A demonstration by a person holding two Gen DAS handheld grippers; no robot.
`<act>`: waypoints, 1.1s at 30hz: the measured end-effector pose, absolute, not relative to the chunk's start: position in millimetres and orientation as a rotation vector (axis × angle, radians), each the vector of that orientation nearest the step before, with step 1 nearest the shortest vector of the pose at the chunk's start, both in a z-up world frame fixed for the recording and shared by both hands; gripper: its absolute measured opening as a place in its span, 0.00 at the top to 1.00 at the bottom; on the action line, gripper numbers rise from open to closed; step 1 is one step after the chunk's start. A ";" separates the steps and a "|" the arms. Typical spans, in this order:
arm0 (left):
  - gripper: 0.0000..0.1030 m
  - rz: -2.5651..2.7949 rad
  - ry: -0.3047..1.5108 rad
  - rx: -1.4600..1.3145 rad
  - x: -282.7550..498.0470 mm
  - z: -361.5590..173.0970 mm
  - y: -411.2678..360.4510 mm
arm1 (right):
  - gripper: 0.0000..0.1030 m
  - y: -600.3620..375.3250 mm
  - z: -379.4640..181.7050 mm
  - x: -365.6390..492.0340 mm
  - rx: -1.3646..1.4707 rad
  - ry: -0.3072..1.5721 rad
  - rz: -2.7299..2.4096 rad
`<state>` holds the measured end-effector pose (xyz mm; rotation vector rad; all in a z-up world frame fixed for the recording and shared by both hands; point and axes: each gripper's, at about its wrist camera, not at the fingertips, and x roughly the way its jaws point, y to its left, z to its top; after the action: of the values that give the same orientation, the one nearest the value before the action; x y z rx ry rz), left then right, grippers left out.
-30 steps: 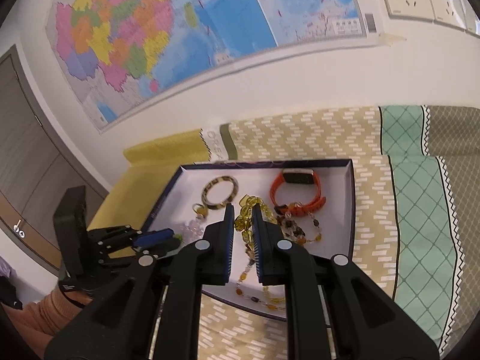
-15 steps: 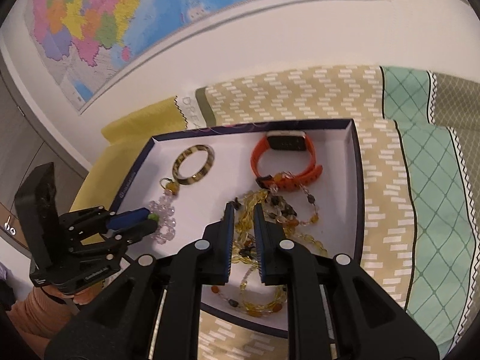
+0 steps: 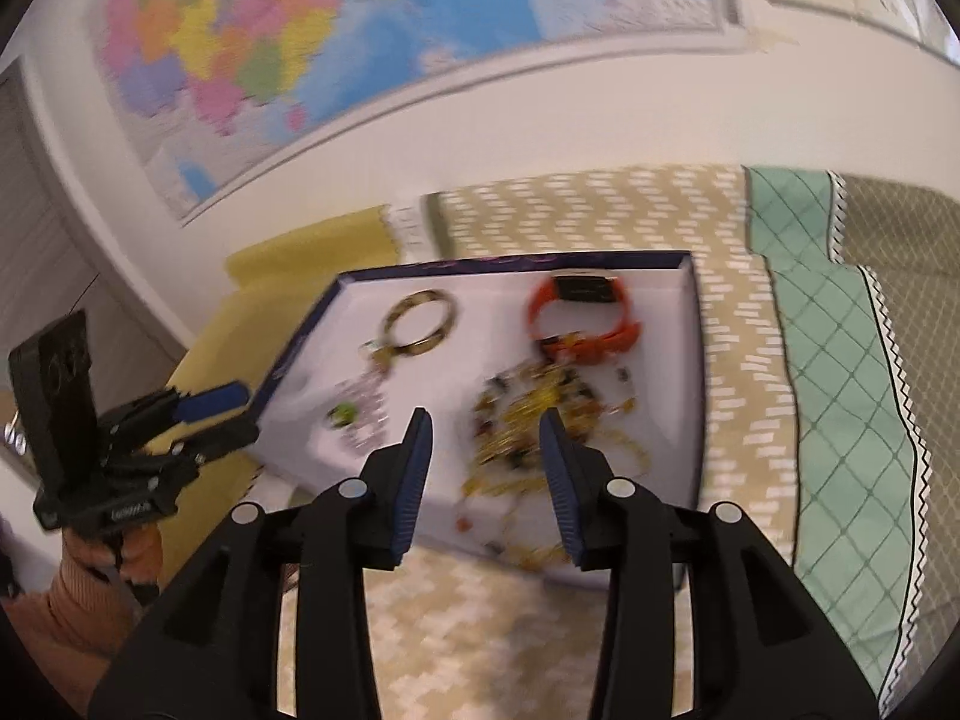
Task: Organize jewelry
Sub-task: 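Open both tools to release the chain and ring in the box, then move both tools back to the maroon woven bracelet and small gold ring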
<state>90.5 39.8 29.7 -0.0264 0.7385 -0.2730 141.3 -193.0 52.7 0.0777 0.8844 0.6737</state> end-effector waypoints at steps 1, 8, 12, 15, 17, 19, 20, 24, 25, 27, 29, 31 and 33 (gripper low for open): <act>0.54 -0.271 0.730 -0.022 83.9 31.4 40.1 | 0.64 -187.1 54.6 132.4 0.065 0.878 0.702; 0.53 -0.301 0.735 -0.008 44.3 22.7 39.6 | 0.64 -138.6 36.7 77.7 -0.063 0.930 0.870; 0.54 -0.283 0.767 -0.012 31.1 10.1 47.1 | 0.67 -105.2 19.7 48.5 -0.154 0.963 0.961; 0.54 -0.268 0.786 -0.037 23.7 2.6 56.1 | 0.70 -87.1 10.4 35.8 -0.201 0.974 0.990; 0.54 -0.263 0.797 -0.053 20.1 -1.7 60.7 | 0.72 -78.6 6.1 32.5 -0.211 0.979 0.999; 0.55 -0.262 0.803 -0.062 16.6 -4.1 62.5 | 0.72 -70.4 3.2 31.5 -0.237 0.971 0.981; 0.56 -0.266 0.805 -0.061 14.8 -4.9 61.6 | 0.73 -68.6 2.9 31.5 -0.238 0.965 0.976; 0.57 -0.293 0.816 -0.053 5.7 -7.4 59.9 | 0.73 -75.1 5.0 37.6 -0.224 0.948 0.933; 0.58 -0.300 0.817 -0.049 4.5 -8.1 58.2 | 0.73 -79.9 6.0 41.2 -0.206 0.947 0.918; 0.60 -0.320 0.825 -0.042 2.6 -10.4 53.4 | 0.73 -89.2 6.7 50.2 -0.178 0.946 0.878; 0.65 -0.344 0.829 -0.033 1.5 -12.5 48.4 | 0.73 -95.9 5.8 55.2 -0.160 0.953 0.855; 0.74 -0.367 0.838 -0.013 1.4 -15.8 40.3 | 0.73 -99.4 6.1 58.0 -0.142 0.957 0.855; 0.84 -0.384 0.851 0.002 3.1 -19.0 33.9 | 0.73 -100.4 7.9 53.7 -0.143 0.951 0.867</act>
<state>3.1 33.9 -19.0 0.0024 0.8513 -0.3840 53.7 -100.4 7.9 -0.1427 0.9510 0.8673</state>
